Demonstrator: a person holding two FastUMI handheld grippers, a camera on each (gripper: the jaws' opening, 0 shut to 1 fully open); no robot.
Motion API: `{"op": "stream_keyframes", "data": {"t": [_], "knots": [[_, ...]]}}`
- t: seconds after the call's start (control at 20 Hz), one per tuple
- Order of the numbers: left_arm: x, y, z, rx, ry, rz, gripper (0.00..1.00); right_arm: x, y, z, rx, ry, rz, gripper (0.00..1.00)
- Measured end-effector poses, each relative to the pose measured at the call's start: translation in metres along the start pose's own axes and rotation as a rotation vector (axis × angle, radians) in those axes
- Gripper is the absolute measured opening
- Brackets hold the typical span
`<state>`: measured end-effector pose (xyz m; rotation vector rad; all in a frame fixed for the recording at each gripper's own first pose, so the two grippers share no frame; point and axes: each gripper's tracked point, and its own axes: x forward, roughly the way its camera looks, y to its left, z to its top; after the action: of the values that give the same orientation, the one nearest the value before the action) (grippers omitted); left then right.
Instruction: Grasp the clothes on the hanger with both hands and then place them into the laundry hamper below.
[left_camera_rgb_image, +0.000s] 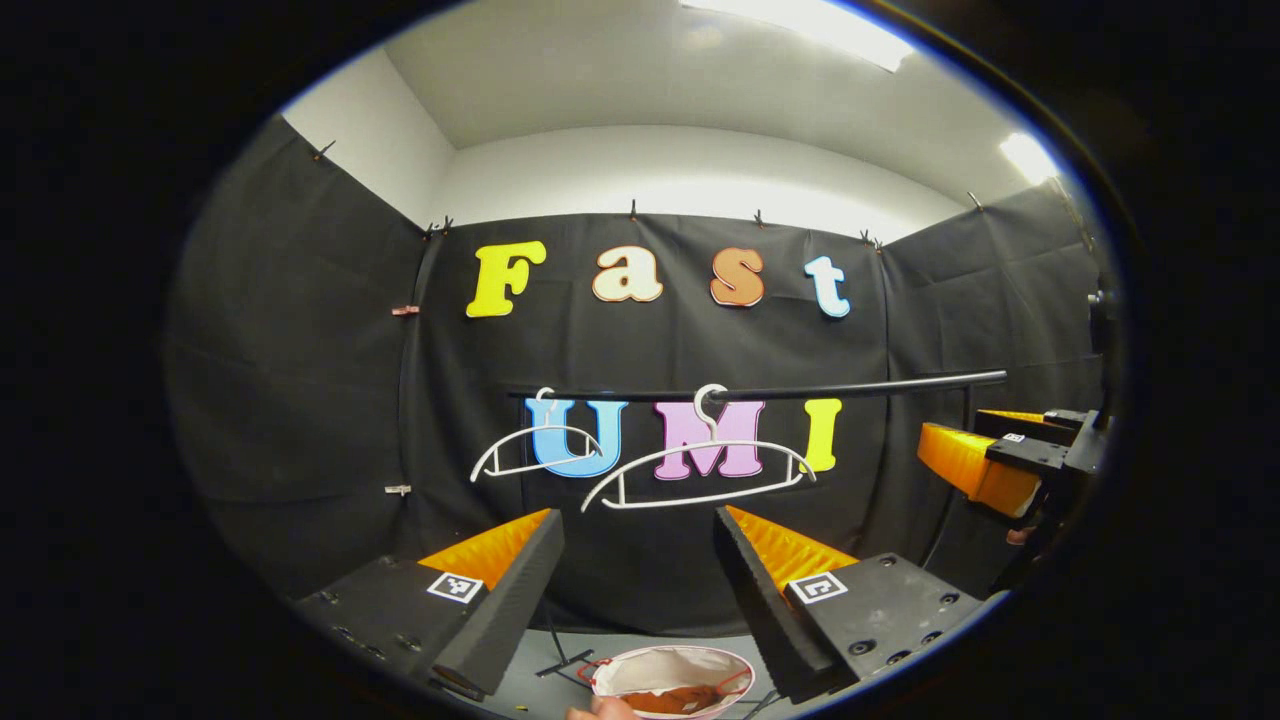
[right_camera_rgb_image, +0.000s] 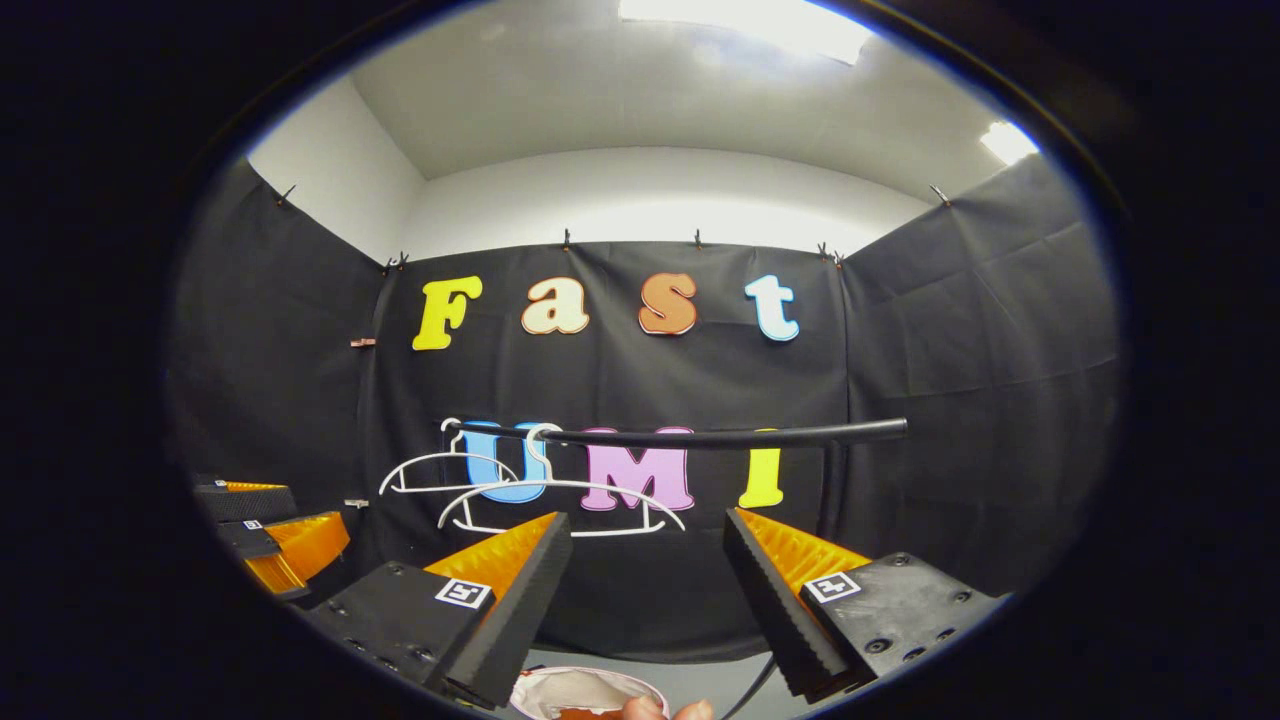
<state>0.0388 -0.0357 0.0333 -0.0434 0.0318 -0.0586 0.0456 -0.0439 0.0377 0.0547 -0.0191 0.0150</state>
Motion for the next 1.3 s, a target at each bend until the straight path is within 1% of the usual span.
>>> {"op": "stream_keyframes", "data": {"t": [0.25, 0.3, 0.4, 0.45, 0.5, 0.55, 0.6, 0.65, 0.7, 0.8, 0.85, 1.05, 1.1, 1.2, 1.25, 1.3], "knots": [[0.001, -0.011, -0.002, -0.025, 0.013, -0.015, 0.92, -0.002, -0.003, 0.001, -0.042, -0.015, 0.001, 0.98], [0.002, -0.012, -0.003, -0.025, 0.014, -0.013, 0.95, -0.003, -0.001, 0.001, -0.044, -0.018, 0.002, 0.98], [0.002, -0.014, -0.003, -0.025, 0.014, -0.013, 0.95, -0.003, 0.001, -0.002, -0.036, -0.011, 0.006, 0.98], [0.003, -0.015, -0.003, -0.025, 0.014, -0.012, 0.92, -0.003, 0.001, -0.003, -0.031, -0.007, 0.008, 0.98], [0.003, -0.014, -0.004, -0.023, 0.015, -0.012, 0.95, -0.002, 0.0, -0.004, -0.028, -0.003, 0.004, 0.98], [0.003, -0.013, -0.003, -0.022, 0.014, -0.011, 0.92, -0.001, -0.001, -0.006, -0.027, -0.001, 0.004, 1.0], [0.004, -0.013, -0.005, -0.021, 0.014, -0.009, 0.92, -0.001, -0.003, -0.006, -0.026, 0.003, 0.001, 0.98], [0.004, -0.013, -0.005, -0.021, 0.016, -0.007, 0.92, 0.0, -0.003, -0.008, -0.026, 0.006, 0.0, 1.0], [0.005, -0.012, -0.005, -0.022, 0.017, -0.006, 0.92, 0.0, -0.004, -0.008, -0.025, 0.007, -0.003, 0.98], [0.007, -0.012, -0.006, -0.026, 0.02, -0.008, 0.92, 0.002, -0.006, -0.006, -0.023, 0.004, -0.008, 0.98], [0.008, -0.013, -0.006, -0.027, 0.023, -0.01, 0.95, 0.003, -0.007, -0.005, -0.024, 0.003, -0.008, 0.98], [0.013, -0.016, -0.006, -0.014, 0.022, -0.011, 0.95, 0.005, -0.007, -0.009, -0.016, 0.009, -0.011, 0.98], [0.013, -0.017, -0.007, -0.012, 0.022, -0.011, 0.92, 0.006, -0.008, -0.009, -0.016, 0.012, -0.01, 0.98], [0.015, -0.019, -0.008, -0.011, 0.024, -0.012, 0.92, 0.009, -0.01, -0.01, -0.022, 0.01, -0.011, 0.98], [0.016, -0.018, -0.009, -0.01, 0.024, -0.01, 0.95, 0.011, -0.01, -0.01, -0.026, 0.01, -0.008, 0.98], [0.017, -0.018, -0.008, -0.009, 0.022, -0.008, 0.95, 0.011, -0.01, -0.011, -0.029, 0.011, -0.009, 0.98]]}}
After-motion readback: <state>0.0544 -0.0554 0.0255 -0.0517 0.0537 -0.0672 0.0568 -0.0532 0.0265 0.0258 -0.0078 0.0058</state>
